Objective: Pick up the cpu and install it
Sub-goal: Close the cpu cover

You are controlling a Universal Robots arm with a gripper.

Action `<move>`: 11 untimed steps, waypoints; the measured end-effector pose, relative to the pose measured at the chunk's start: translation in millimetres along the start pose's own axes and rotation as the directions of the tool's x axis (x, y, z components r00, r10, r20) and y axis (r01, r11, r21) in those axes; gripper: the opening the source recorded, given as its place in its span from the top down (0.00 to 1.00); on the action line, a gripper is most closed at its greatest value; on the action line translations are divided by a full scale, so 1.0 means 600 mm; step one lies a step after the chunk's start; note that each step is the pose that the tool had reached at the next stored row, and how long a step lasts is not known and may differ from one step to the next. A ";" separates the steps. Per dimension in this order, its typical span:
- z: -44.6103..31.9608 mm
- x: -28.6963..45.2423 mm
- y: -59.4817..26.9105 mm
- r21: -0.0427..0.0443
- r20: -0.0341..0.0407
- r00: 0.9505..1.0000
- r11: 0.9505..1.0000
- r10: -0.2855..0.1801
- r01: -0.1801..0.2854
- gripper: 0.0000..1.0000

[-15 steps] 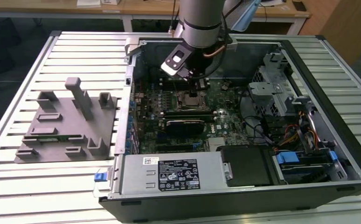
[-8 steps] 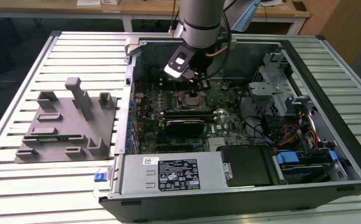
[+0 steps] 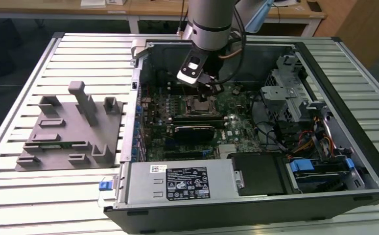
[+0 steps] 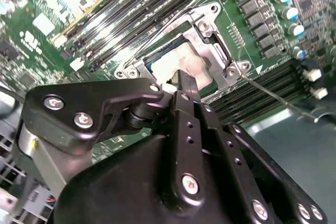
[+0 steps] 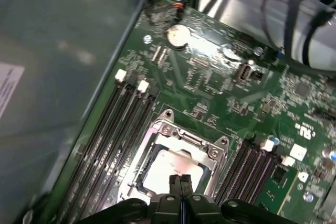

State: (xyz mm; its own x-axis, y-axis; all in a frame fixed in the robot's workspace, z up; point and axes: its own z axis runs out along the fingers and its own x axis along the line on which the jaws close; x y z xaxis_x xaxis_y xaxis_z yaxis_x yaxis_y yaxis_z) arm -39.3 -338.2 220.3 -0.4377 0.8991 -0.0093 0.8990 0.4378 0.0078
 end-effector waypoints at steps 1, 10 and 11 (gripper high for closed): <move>0.000 0.000 0.000 0.000 0.000 1.000 1.000 -0.019 0.019 0.89; 0.001 0.000 0.000 -0.002 -0.001 0.983 0.983 -0.181 0.181 0.89; 0.001 0.000 0.000 -0.002 -0.001 0.980 0.980 -0.199 0.199 0.89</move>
State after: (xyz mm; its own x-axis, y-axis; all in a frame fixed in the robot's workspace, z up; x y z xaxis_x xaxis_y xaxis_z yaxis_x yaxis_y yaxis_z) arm -39.3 -338.2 219.9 -0.6079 0.7939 -0.0093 0.7939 0.6080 0.0077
